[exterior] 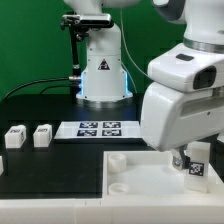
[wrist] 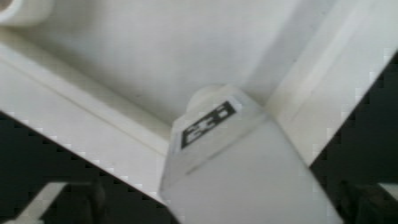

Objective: Assemble one leg

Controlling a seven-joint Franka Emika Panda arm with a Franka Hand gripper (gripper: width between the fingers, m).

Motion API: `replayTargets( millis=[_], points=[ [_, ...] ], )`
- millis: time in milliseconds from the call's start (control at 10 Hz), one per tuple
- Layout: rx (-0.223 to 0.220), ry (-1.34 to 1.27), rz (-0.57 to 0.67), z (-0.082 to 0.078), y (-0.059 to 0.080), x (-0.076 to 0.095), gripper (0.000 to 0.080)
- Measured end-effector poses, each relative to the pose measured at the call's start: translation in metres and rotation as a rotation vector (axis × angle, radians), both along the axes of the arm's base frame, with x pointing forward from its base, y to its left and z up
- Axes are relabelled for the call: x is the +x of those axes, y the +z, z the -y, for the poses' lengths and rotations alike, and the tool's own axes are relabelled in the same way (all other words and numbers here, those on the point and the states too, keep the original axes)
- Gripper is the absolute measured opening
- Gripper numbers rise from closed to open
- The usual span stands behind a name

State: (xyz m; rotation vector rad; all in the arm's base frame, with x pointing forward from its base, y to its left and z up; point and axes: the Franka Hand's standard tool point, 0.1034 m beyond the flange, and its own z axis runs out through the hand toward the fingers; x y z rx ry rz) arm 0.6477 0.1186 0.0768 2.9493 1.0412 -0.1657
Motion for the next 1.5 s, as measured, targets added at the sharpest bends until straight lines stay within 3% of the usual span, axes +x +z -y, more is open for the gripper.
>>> replayTargets(
  millis=[200, 1200, 1400, 1500],
  points=[
    [0.002, 0.205, -0.008, 0.0038, -0.0004, 0.0004, 0.0649],
    [0.015, 0.328, -0.003, 0.0010, 0.0018, -0.0002, 0.0649],
    [0.015, 0.326, -0.004, 0.0018, 0.0014, -0.0003, 0.0376],
    [0.018, 0.329, -0.014, -0.0010, 0.0006, -0.0031, 0.0376]
  ],
)
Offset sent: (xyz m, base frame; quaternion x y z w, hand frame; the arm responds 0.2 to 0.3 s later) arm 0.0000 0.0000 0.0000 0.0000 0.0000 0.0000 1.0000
